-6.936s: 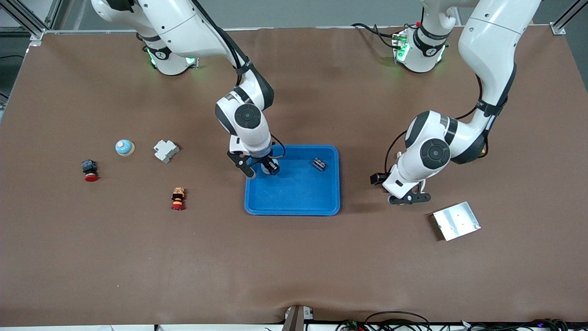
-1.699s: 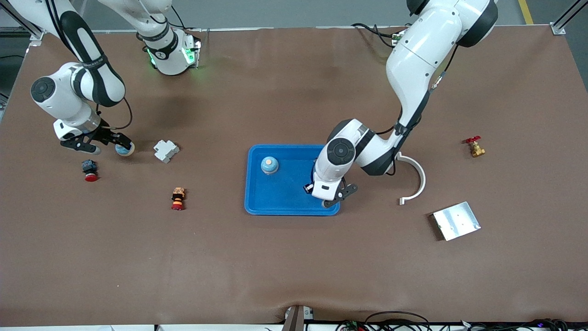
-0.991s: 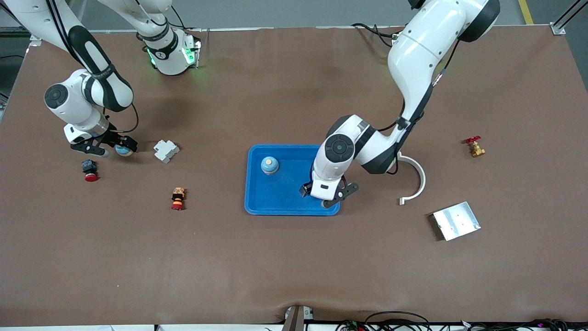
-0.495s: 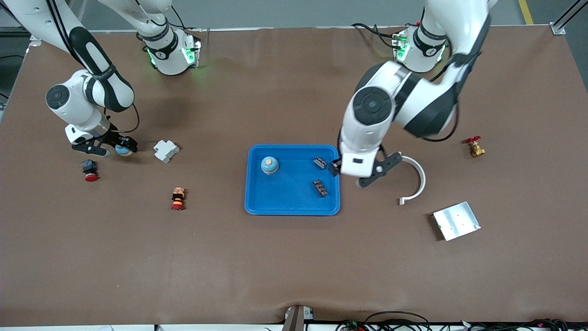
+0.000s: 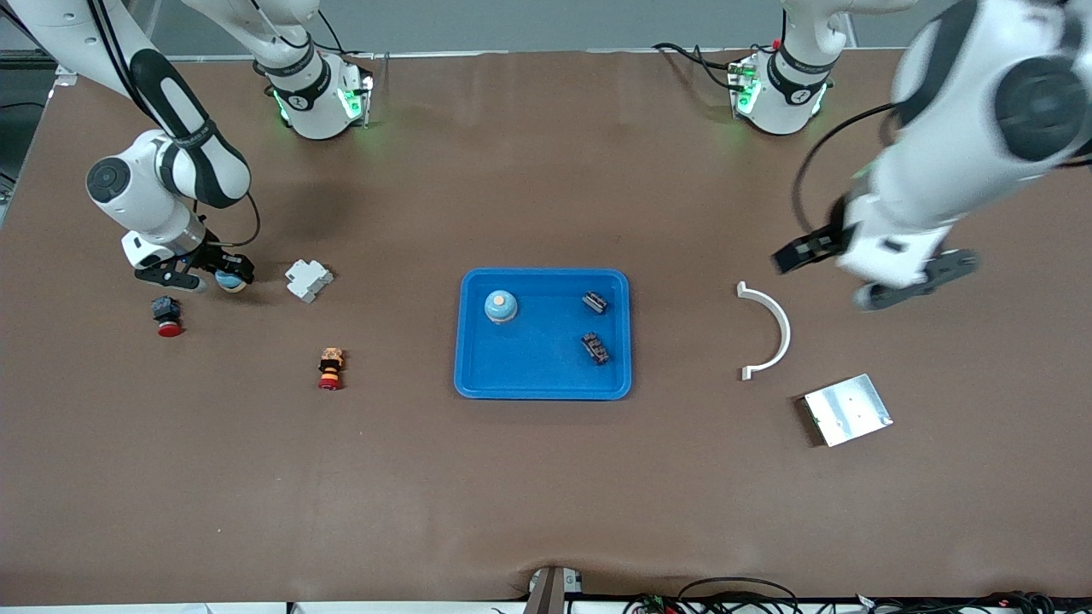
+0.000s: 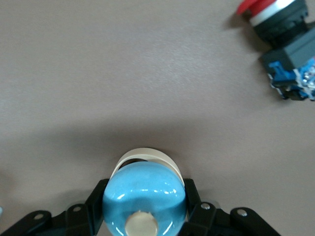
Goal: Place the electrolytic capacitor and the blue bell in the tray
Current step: 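Return the left arm to rest while the right gripper lifts the bell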
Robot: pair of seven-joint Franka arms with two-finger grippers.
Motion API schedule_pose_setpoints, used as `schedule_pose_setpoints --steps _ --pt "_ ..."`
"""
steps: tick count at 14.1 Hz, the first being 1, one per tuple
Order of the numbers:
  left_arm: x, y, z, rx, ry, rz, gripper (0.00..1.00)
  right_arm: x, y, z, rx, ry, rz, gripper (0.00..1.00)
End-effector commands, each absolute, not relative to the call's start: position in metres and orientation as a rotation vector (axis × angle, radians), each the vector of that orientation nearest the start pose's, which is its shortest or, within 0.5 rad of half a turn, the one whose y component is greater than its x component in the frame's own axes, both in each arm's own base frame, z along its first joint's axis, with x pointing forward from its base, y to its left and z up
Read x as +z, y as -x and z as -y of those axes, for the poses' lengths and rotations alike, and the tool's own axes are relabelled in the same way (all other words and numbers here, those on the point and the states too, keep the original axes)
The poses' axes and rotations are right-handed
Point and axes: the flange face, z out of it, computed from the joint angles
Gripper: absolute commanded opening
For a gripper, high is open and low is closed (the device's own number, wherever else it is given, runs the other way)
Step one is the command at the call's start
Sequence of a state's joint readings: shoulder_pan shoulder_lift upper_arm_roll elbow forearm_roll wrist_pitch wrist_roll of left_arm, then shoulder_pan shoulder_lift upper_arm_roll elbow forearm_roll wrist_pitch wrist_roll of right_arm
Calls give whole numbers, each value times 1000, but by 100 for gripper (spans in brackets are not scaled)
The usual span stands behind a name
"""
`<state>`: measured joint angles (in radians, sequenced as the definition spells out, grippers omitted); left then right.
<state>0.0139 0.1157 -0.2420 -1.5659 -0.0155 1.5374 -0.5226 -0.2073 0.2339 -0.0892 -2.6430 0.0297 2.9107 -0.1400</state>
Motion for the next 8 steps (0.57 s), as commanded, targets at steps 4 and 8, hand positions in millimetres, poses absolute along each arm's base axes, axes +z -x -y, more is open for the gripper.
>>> schedule_pose_setpoints --steps 4,8 --pt "516 -555 26 323 3151 203 100 195 -424 108 -117 3139 -212 0" --pt "480 -545 18 256 3151 184 100 212 -439 101 -163 3136 -207 0"
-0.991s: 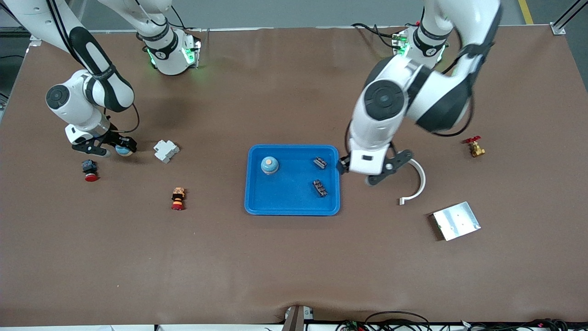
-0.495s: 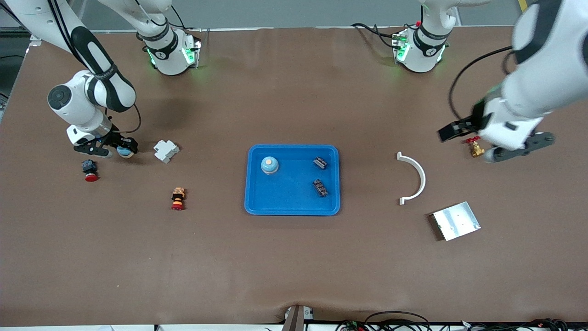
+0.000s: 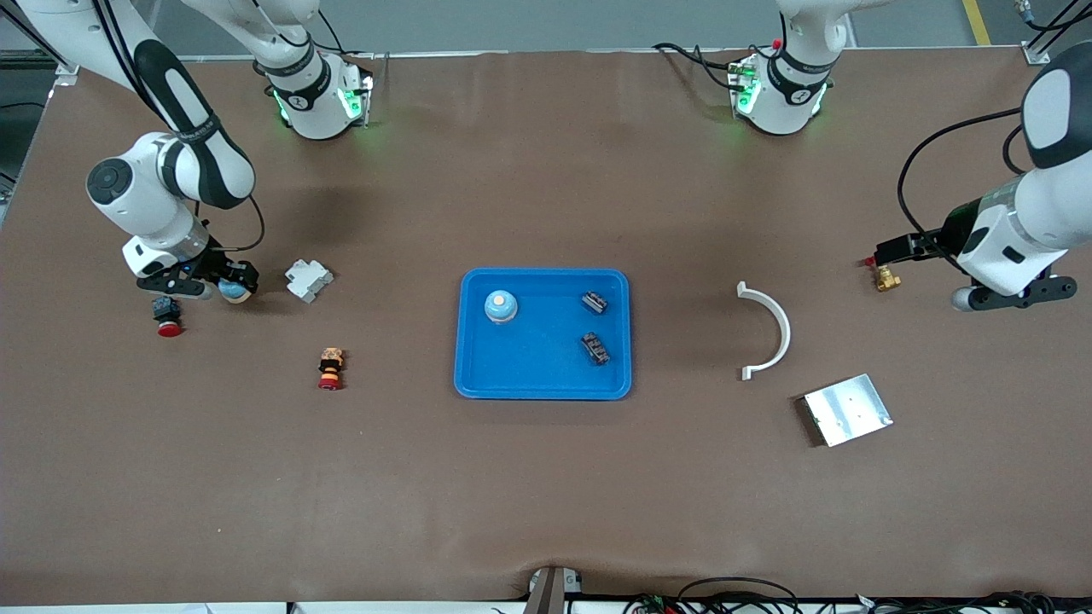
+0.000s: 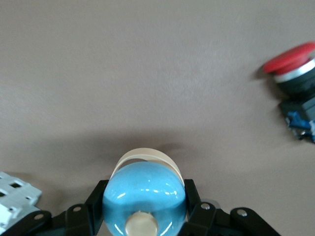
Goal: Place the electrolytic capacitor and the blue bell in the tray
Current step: 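Return the left arm to rest while the right gripper lifts the bell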
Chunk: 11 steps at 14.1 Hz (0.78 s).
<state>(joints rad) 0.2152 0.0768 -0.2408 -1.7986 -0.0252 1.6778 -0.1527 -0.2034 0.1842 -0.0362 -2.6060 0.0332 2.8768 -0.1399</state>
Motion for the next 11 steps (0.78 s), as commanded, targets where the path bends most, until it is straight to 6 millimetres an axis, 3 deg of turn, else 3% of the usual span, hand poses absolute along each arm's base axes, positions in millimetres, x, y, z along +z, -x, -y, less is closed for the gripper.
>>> schedule_pose_setpoints --steps 1,5,11 --pt "477 -545 18 244 3152 185 100 219 -449 90 -192 3131 -211 0" --pt "475 -550 19 213 3160 184 100 247 -492 28 -178 3091 -325 0" --pt "473 -554 17 206 3163 187 100 296 -542 -26 -136 3057 -445 0"
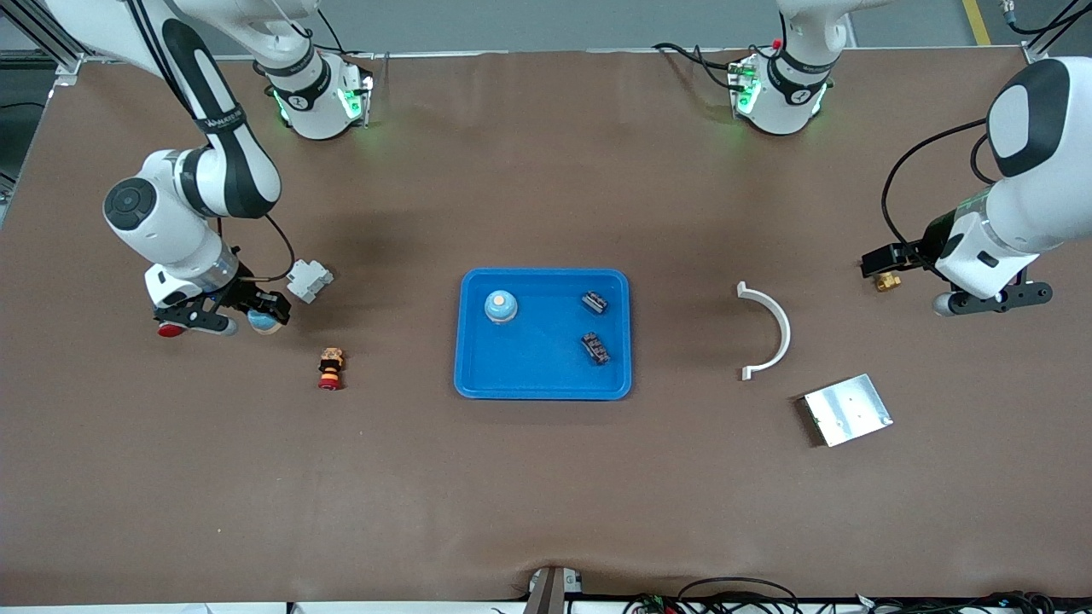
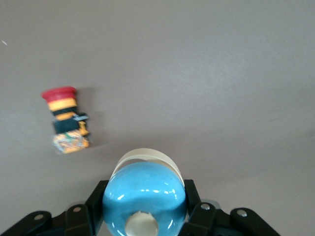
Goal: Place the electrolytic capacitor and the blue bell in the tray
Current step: 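Return the left arm to rest while the right gripper lifts the bell, then carry the second light-blue bell over the tray with the right gripper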
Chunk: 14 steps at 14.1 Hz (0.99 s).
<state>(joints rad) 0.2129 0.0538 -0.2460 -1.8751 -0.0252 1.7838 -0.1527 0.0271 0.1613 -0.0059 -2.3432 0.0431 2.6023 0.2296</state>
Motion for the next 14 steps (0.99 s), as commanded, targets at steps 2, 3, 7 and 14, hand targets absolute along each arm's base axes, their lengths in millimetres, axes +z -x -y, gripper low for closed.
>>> schedule_pose_setpoints --steps 2,3,7,14 --pt "475 -556 17 181 3162 183 100 314 -559 -52 -111 3045 -489 0" --pt "477 -559 17 142 3166 177 100 321 -568 -66 -110 3035 -524 0" --pt "498 -579 23 49 3183 129 100 334 -590 -137 -79 3001 -658 0" --pt "552 -601 19 -134 3204 18 100 366 -589 -232 -54 2905 -945 0"
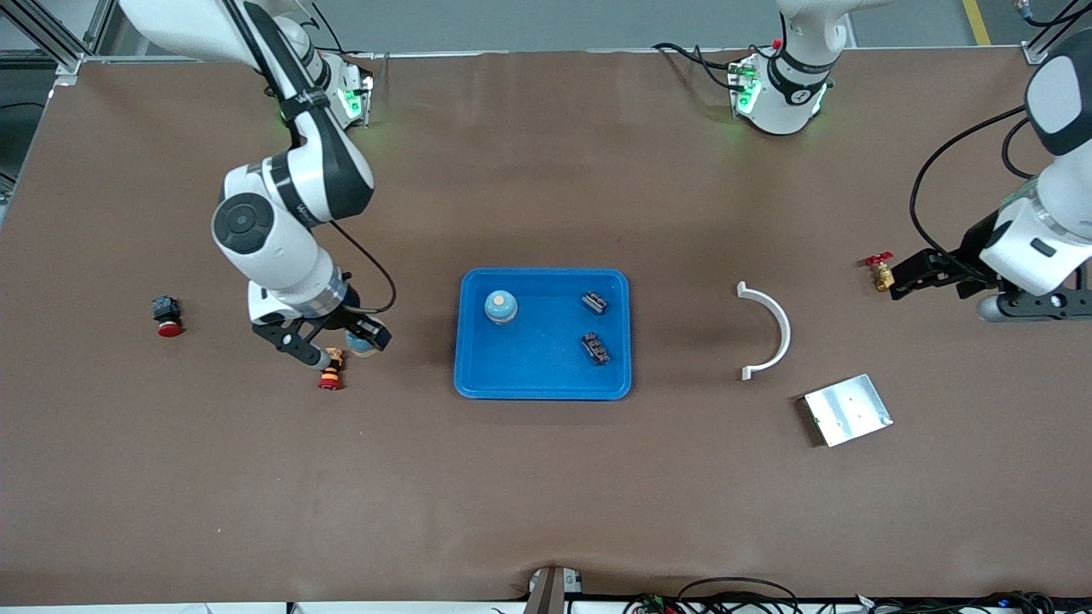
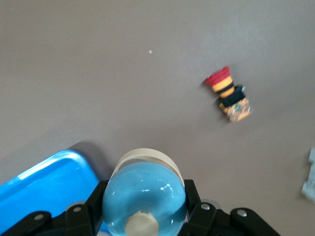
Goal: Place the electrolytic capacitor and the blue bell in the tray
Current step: 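Carry the second light-blue bell over the tray with the right gripper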
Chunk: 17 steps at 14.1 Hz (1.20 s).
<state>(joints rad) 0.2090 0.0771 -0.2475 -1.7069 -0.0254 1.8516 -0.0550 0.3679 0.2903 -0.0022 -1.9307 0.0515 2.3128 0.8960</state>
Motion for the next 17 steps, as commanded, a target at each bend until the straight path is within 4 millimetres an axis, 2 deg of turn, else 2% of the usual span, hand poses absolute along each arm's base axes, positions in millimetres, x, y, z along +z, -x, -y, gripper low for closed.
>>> schedule_pose_setpoints --steps 1,3,6,7,10,17 --pt "552 -601 19 -133 3200 28 100 366 -588 -243 -36 2909 -952 0" --pt "555 -601 21 -143 3199 35 100 354 -584 -249 -3 2916 -984 0" --pt "564 -603 17 -172 3197 47 100 324 -576 -282 34 2914 -1056 0" --pt "564 -604 16 -175 3197 49 100 317 -577 -298 37 2908 -1078 0" --pt "569 -604 15 -190 3199 45 100 293 -578 -330 54 2897 -1143 0" --pt "570 -604 13 -192 3194 53 100 249 -583 -372 40 2844 -1260 0"
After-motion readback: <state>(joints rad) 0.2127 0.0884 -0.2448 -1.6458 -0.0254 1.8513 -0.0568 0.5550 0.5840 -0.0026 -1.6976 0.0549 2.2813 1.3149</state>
